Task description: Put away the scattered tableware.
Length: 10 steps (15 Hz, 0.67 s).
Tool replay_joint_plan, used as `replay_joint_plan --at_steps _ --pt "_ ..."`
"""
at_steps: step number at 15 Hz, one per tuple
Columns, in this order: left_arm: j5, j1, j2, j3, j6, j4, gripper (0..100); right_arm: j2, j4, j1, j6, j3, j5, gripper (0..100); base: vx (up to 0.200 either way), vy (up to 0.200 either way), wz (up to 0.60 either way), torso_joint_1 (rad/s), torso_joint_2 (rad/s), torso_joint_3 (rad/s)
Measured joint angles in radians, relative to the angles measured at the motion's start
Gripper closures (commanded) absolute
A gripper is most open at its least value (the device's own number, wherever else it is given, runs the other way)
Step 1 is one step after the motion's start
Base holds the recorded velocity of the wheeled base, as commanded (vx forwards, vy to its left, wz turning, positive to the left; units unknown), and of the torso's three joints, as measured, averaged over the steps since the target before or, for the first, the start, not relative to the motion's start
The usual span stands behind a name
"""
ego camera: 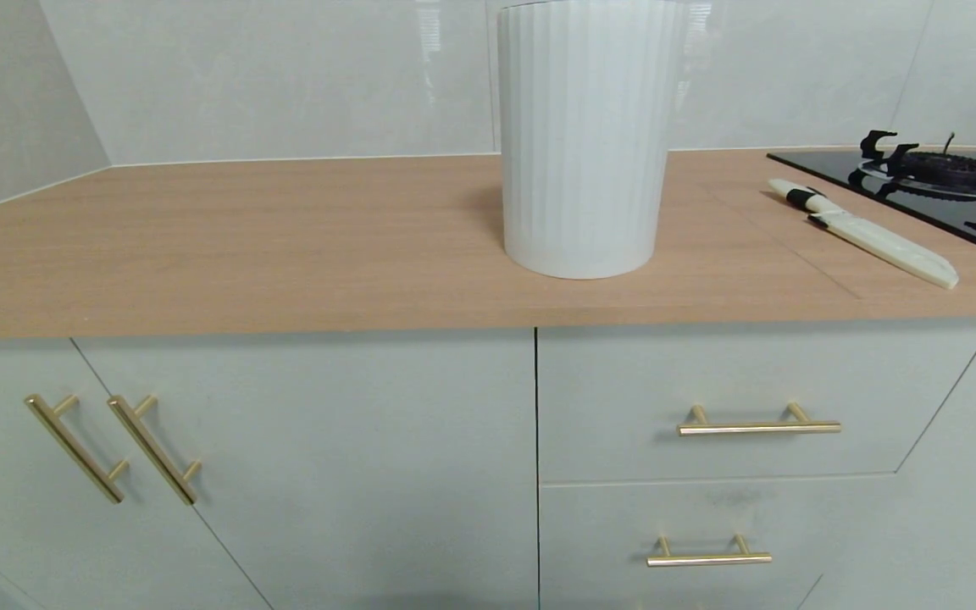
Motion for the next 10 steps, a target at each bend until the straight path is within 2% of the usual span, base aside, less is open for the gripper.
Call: replay_joint_plan --at_steps 9,10 --pt "0.000 0.000 0.000 0.000 0.000 0.000 0 0.000 0.000 0.000 0.000 0.000 0.000 0 0.000 0.000 0.00 0.000 0.00 0.000" --pt "0.000 0.000 0.000 0.000 -0.001 0.000 0 0.000 0.000 0.000 0.000 0.000 0.000 0 0.000 0.000 0.00 0.002 -0.23 -0.212"
